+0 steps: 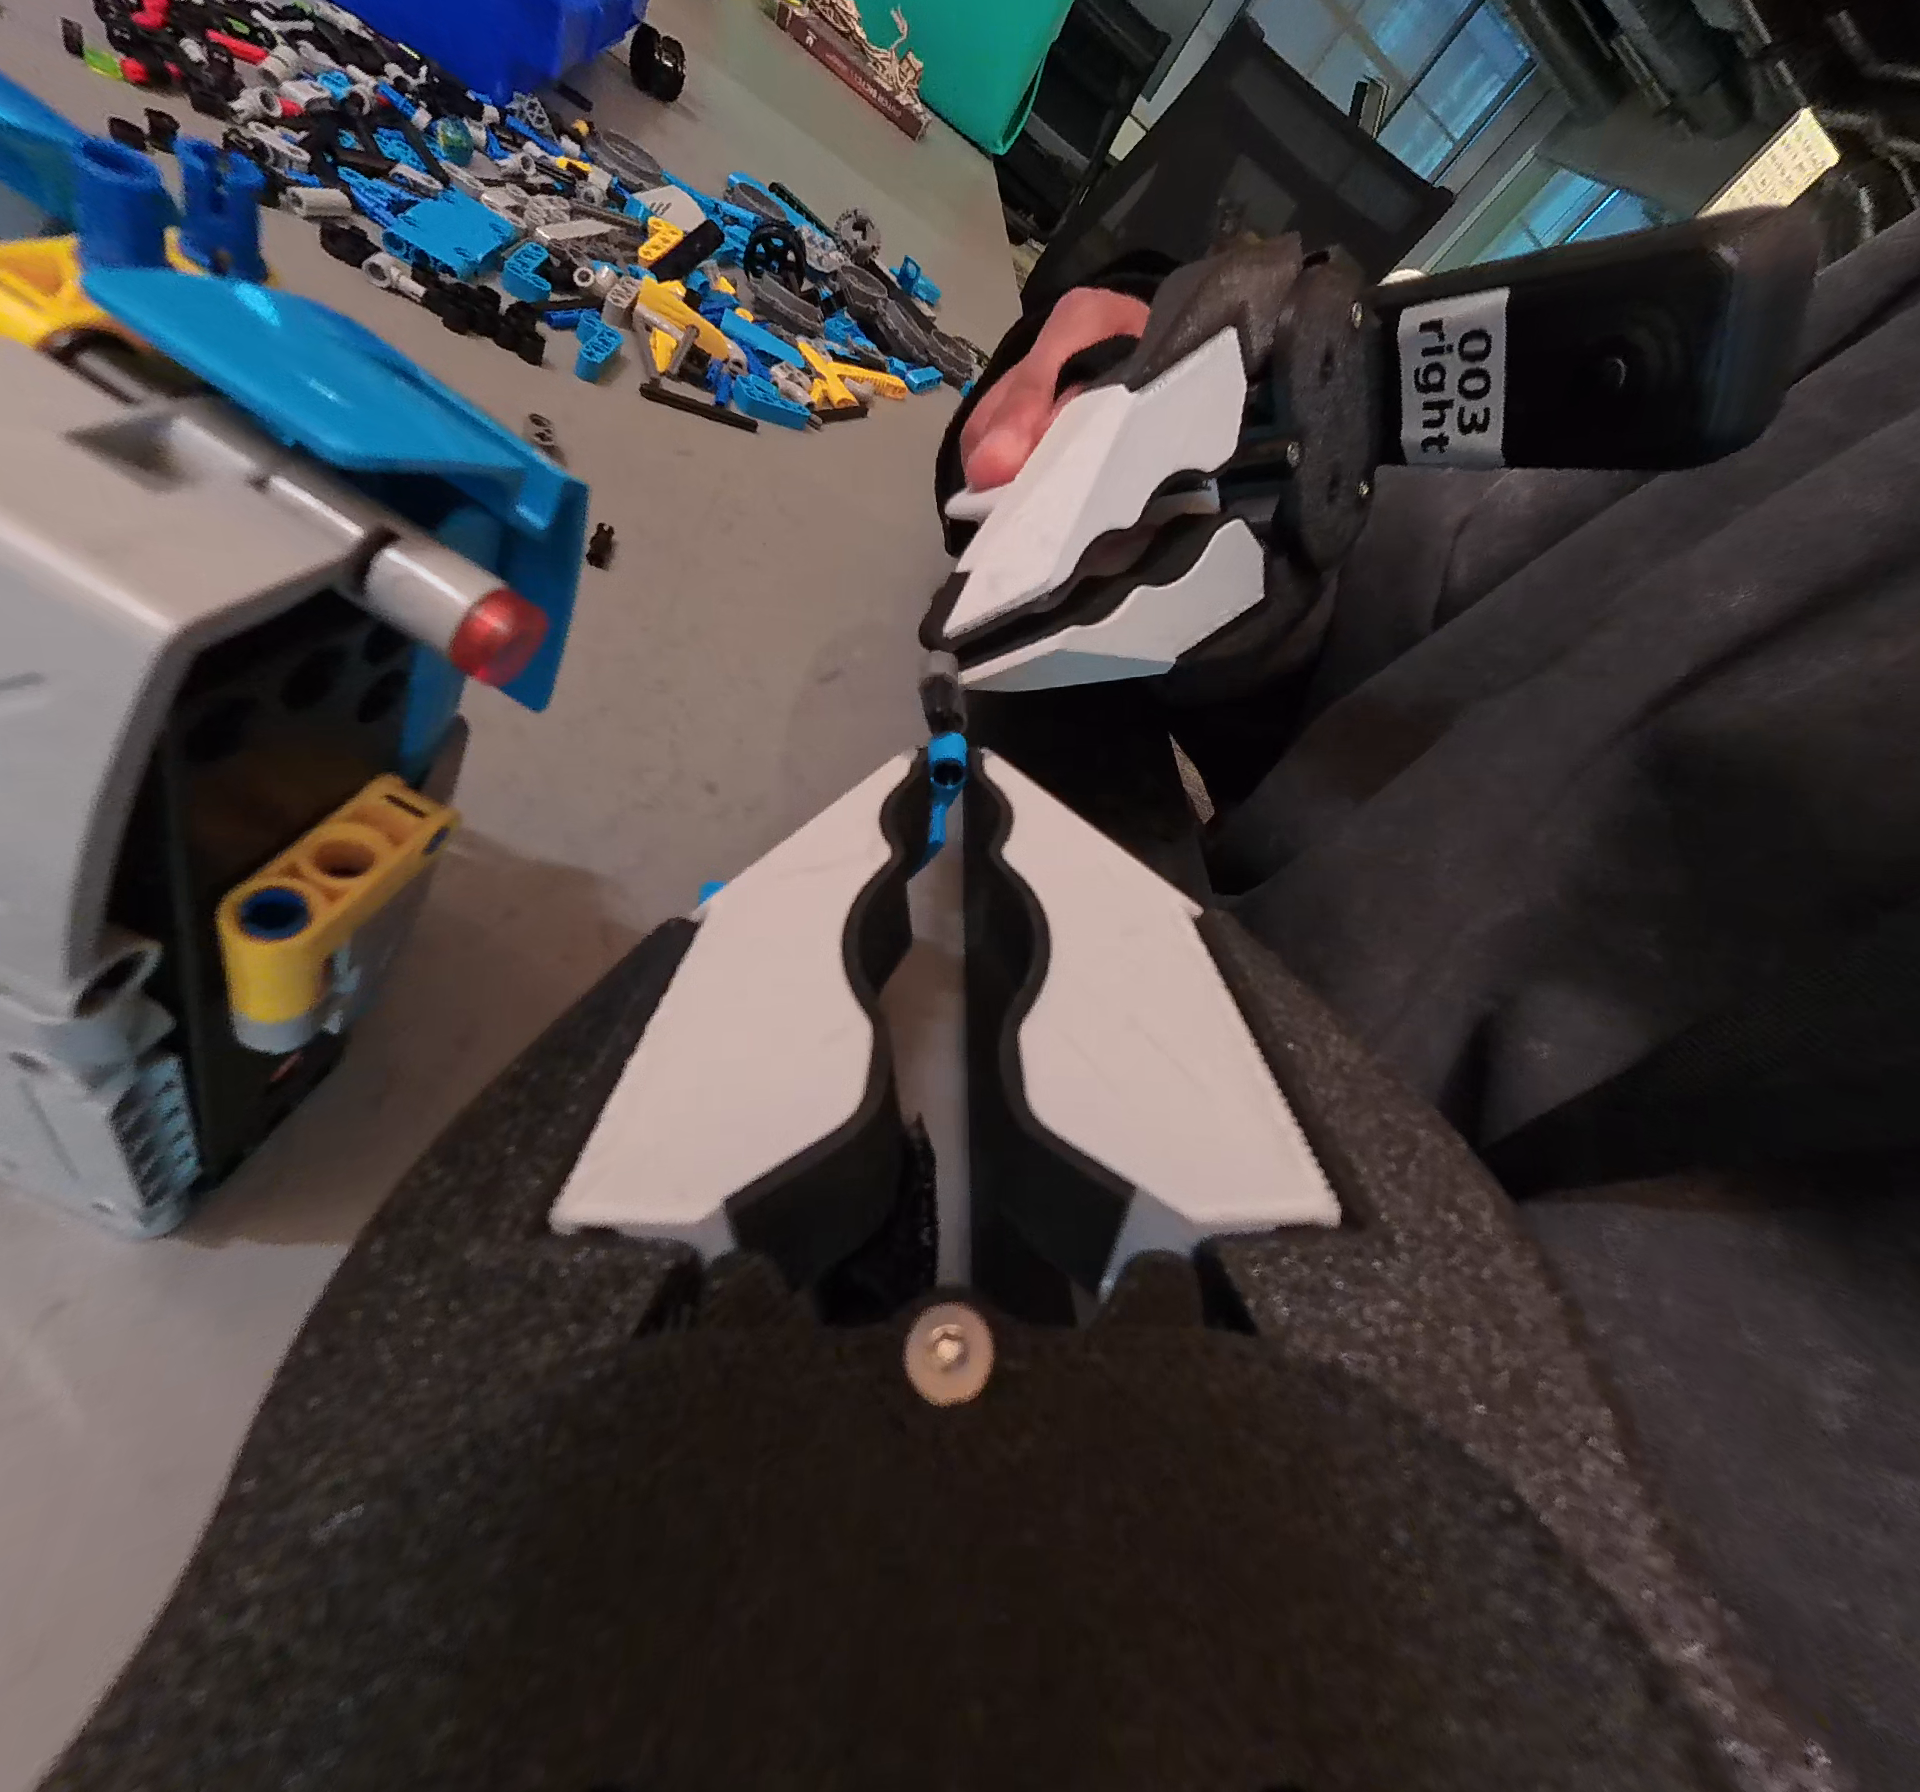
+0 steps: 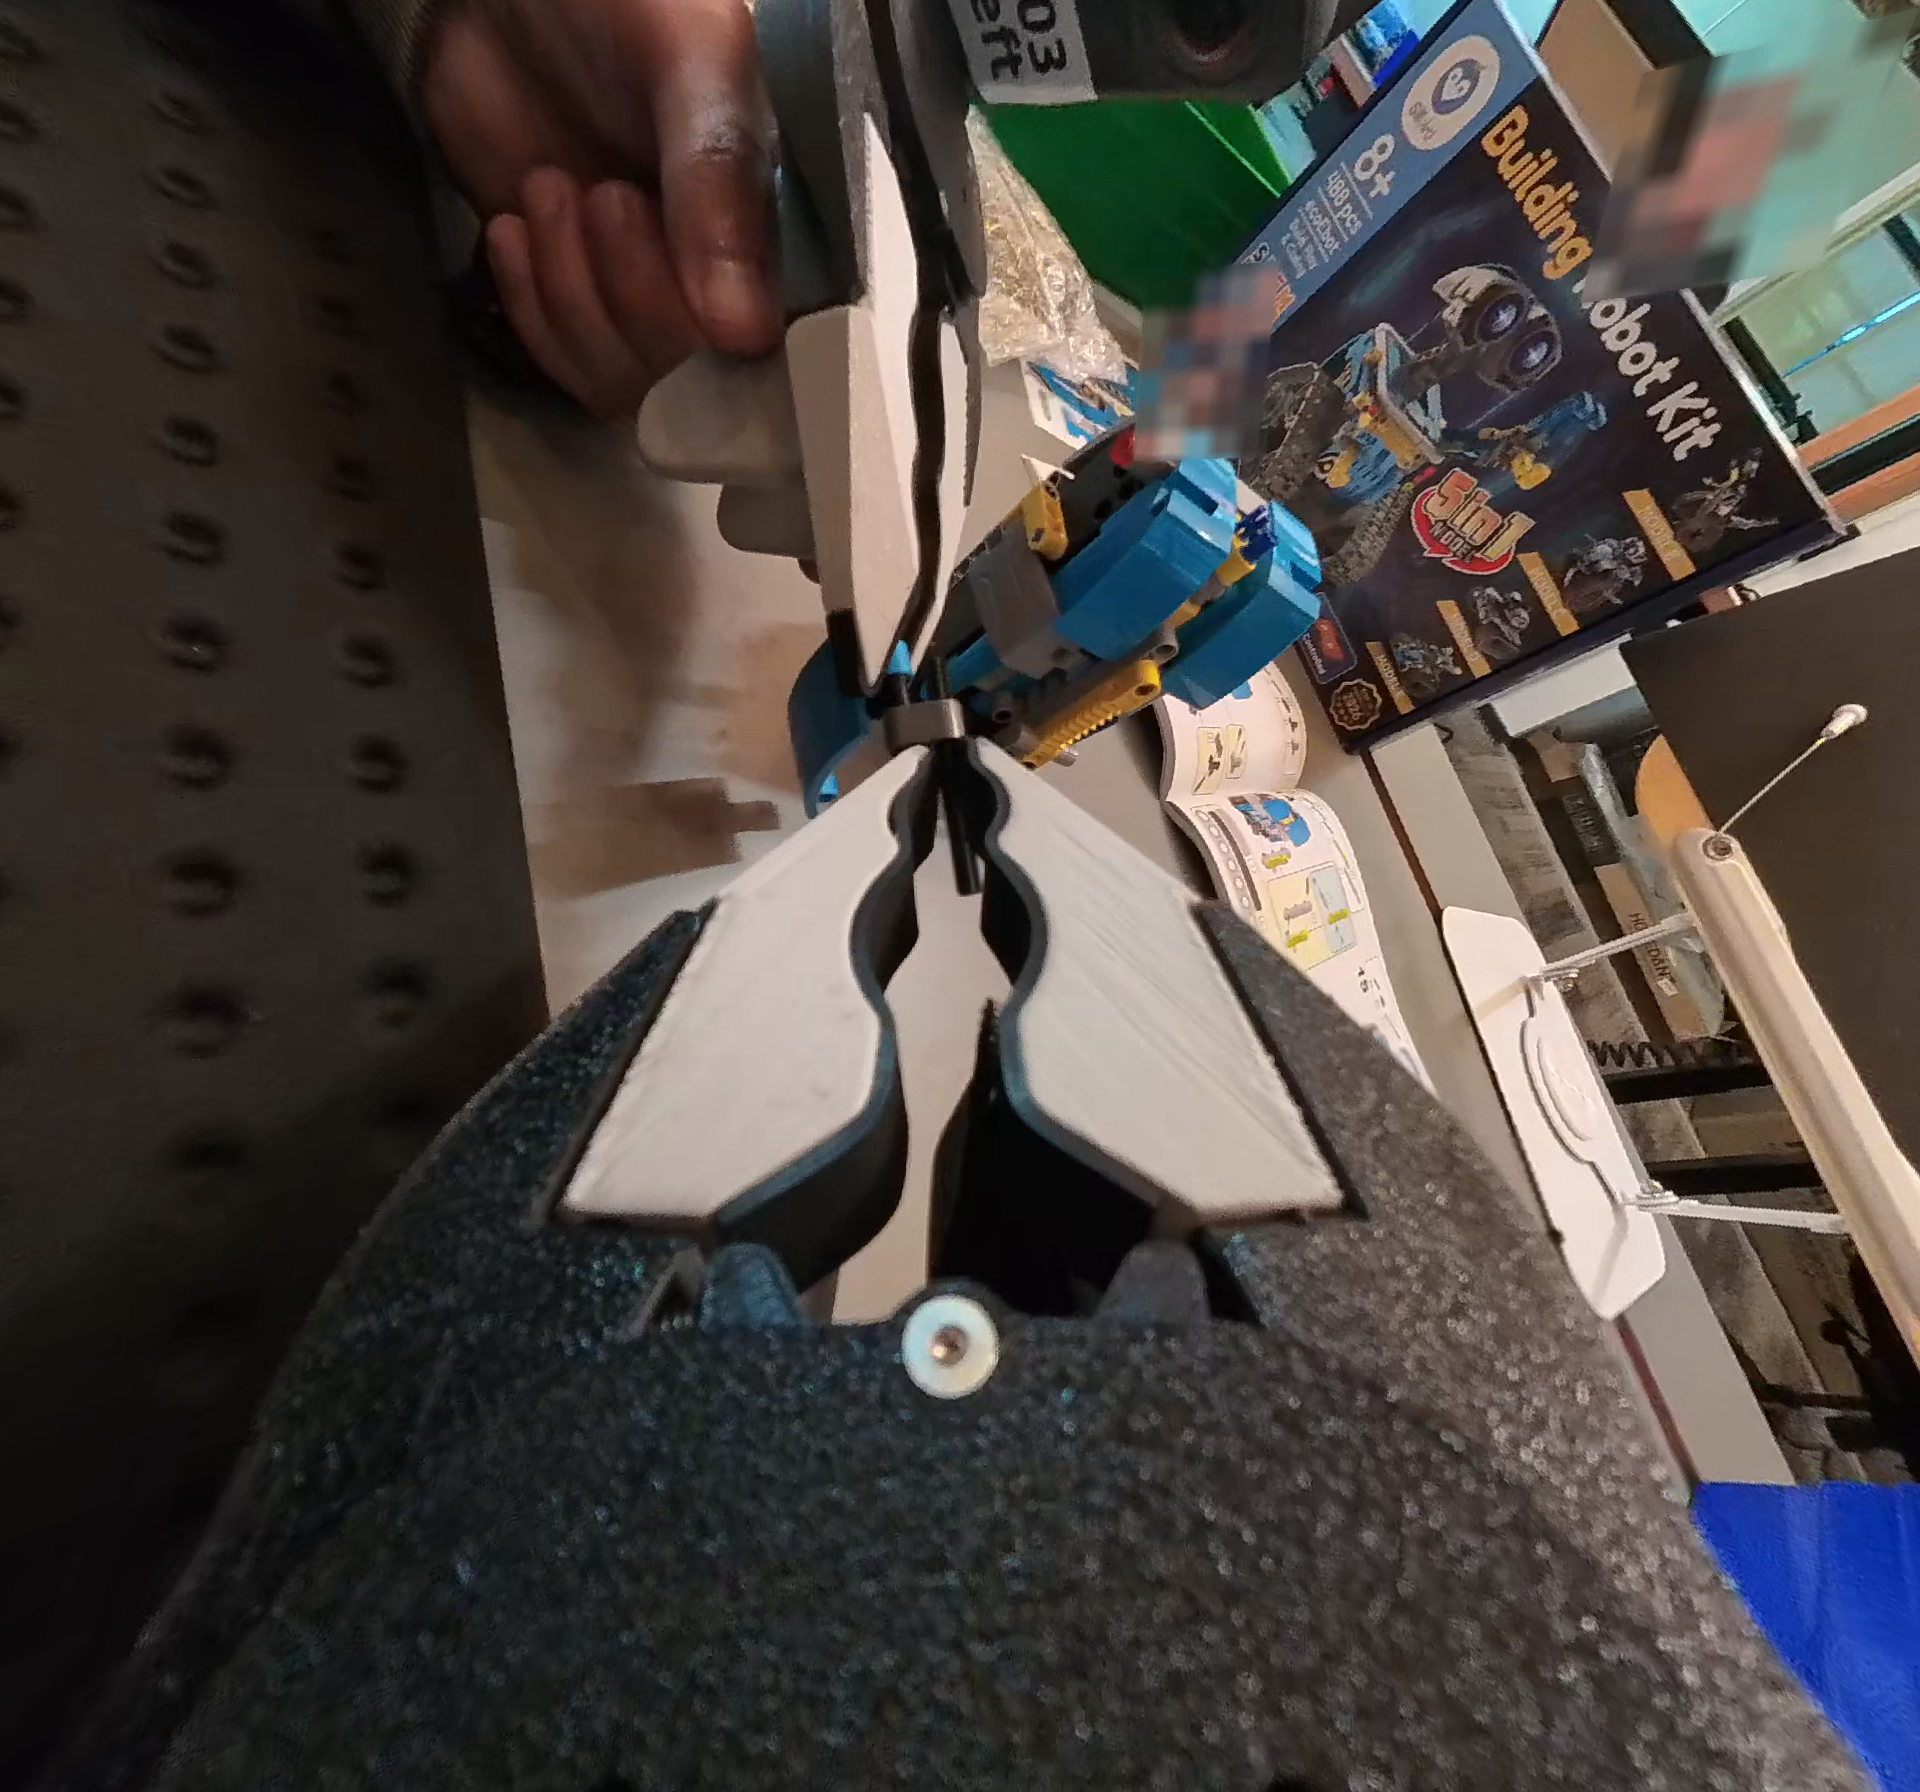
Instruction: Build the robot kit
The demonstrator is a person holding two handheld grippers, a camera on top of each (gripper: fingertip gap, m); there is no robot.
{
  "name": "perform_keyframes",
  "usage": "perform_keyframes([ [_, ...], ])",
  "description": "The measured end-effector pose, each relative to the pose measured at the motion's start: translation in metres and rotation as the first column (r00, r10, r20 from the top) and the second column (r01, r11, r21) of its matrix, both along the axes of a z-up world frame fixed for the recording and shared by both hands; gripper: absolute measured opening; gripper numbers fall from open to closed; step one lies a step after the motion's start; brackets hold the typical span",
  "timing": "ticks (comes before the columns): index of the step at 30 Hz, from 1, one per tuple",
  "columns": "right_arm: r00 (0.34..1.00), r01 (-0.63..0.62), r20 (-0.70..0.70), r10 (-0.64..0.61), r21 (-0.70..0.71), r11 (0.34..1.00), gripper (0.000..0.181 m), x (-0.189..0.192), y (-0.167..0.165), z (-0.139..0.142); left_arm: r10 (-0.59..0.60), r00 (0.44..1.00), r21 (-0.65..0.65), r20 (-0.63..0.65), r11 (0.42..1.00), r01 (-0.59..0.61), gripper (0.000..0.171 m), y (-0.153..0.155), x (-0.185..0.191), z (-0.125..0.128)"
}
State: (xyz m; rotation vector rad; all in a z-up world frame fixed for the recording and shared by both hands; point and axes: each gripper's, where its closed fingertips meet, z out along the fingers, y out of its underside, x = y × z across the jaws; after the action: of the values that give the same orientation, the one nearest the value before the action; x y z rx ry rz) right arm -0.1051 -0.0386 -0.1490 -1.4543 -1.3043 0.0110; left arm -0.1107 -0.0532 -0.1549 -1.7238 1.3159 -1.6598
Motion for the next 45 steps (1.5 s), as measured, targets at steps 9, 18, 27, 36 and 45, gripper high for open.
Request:
perform_keyframes([
  [9,1.000,0.028,-0.014,-0.028,-0.037,0.999,0.002,-0.001,0.000,-0.003,0.007,1.000,-0.020,-0.008,1.000,-0.007,0.004,0.002,0.000,-0.002],
  [18,0.997,0.071,-0.028,-0.072,-0.051,0.996,0.001,0.000,0.004,-0.003,0.042,0.999,-0.029,-0.002,0.999,-0.042,0.004,0.006,0.001,-0.001],
  [27,0.995,0.066,-0.068,-0.073,-0.101,0.993,0.002,0.001,0.007,-0.002,0.067,0.998,-0.011,0.016,0.998,-0.067,0.005,0.010,0.002,0.003],
  [36,0.994,0.070,-0.074,-0.085,-0.185,0.980,0.004,0.002,0.007,-0.008,0.048,0.999,-0.027,-0.009,0.998,-0.049,0.005,0.009,0.002,-0.001],
  [45,0.958,-0.035,-0.246,-0.146,-0.608,0.793,0.004,0.001,-0.003,-0.021,0.055,0.997,0.366,-0.050,0.930,-0.033,0.006,0.000,0.002,-0.010],
])
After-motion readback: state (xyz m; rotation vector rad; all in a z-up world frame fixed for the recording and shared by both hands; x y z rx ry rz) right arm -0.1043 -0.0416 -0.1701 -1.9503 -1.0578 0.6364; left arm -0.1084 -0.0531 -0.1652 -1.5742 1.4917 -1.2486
